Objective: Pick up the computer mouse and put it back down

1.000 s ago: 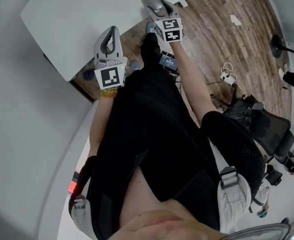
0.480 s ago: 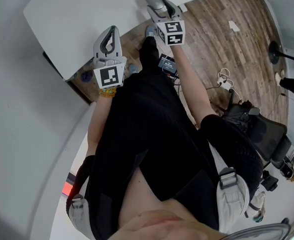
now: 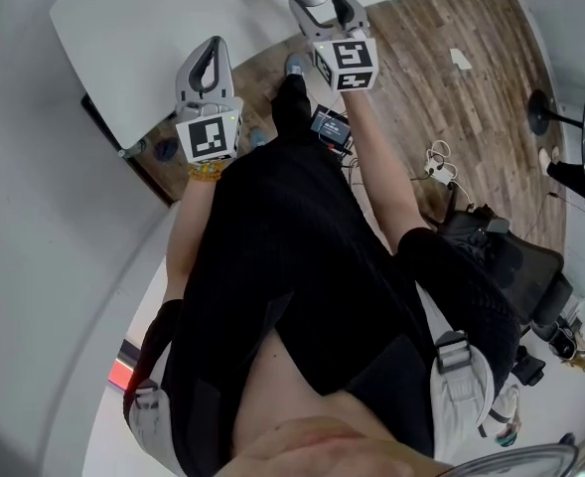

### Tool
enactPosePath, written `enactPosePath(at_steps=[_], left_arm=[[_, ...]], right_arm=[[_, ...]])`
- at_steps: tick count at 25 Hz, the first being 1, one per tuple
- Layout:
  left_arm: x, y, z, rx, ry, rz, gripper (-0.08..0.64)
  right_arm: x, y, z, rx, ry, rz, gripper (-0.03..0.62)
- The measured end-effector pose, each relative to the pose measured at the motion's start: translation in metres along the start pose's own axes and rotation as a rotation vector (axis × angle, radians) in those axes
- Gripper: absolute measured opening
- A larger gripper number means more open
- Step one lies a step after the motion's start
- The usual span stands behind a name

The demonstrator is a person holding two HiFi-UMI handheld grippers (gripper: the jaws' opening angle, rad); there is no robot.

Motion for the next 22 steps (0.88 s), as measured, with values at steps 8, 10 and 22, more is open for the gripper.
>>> enactPosePath(at_steps=[8, 10, 22], left_arm=[[0.011, -0.005, 0.0, -0.007, -0.022, 0.064, 0.014], [0.017, -0.008, 0.002, -0.009, -0.026, 0.081, 0.014], [0.035, -0.011, 0.006, 0.005, -0.04, 0.134, 0.014]], right_arm=[[0.032, 0.016, -0.001, 0.006, 0.025, 0.081, 0.281], [0.04, 0.022, 0.001, 0.006, 0.022, 0.105, 0.281], [0.079, 0.04, -0.006, 0.015, 0.043, 0.208, 0.281]])
Point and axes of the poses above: the fingertips, and each gripper's own axes: y backward along the fingers, z to its right, x out of its top, the point moved 10 cm from there along y, backward along the fingers, and after that the axes turned 5 degrees about y, right-handed, at the moved point
